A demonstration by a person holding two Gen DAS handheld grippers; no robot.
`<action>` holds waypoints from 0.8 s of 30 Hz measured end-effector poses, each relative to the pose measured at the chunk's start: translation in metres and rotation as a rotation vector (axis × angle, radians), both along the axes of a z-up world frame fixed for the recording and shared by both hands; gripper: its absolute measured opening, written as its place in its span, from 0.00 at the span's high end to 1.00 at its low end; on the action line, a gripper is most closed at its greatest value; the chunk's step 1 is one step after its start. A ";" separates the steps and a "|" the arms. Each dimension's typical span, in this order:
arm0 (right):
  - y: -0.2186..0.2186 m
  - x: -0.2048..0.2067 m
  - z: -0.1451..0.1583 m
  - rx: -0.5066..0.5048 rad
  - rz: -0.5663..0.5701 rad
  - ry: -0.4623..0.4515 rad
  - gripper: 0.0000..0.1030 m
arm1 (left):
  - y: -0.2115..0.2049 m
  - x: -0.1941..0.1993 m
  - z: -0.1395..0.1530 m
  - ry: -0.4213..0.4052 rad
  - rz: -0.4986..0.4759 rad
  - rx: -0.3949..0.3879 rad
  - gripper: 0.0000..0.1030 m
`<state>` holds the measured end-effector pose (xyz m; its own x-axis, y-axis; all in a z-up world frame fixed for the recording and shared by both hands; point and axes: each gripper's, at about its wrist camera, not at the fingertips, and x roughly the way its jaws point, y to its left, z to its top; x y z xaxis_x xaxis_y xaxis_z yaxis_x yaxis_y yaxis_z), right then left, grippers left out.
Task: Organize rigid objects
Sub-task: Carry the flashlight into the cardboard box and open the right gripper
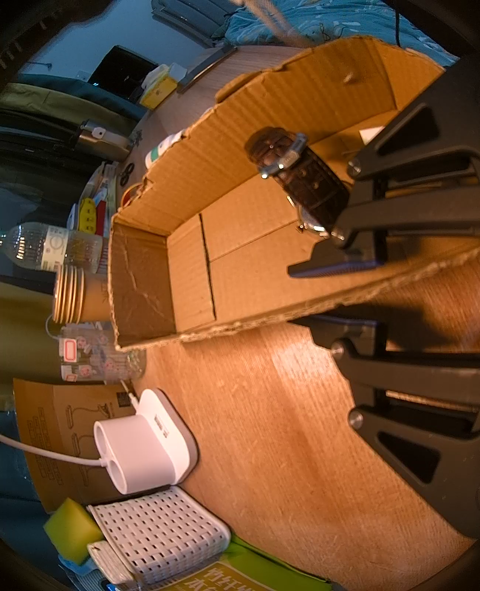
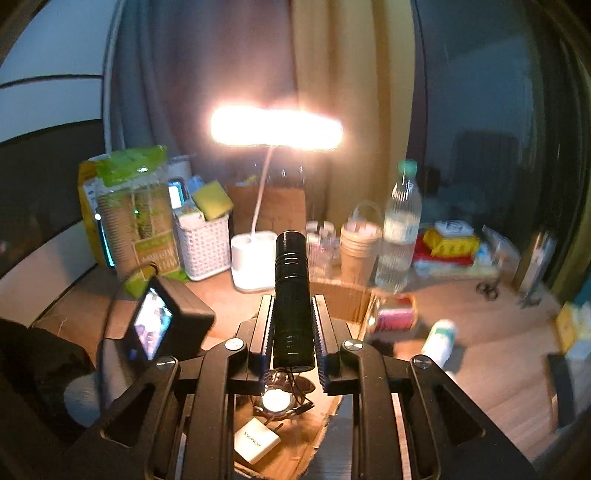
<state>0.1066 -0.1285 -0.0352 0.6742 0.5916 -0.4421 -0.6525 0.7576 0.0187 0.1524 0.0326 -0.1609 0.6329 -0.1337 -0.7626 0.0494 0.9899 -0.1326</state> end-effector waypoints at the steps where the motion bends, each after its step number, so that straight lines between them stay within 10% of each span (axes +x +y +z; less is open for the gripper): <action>1: 0.002 0.004 -0.005 -0.008 -0.007 0.011 0.79 | 0.000 0.000 0.000 0.000 0.000 0.000 0.81; 24: 0.022 0.042 -0.073 -0.180 -0.065 0.140 0.80 | -0.001 -0.001 0.001 -0.001 0.000 0.001 0.81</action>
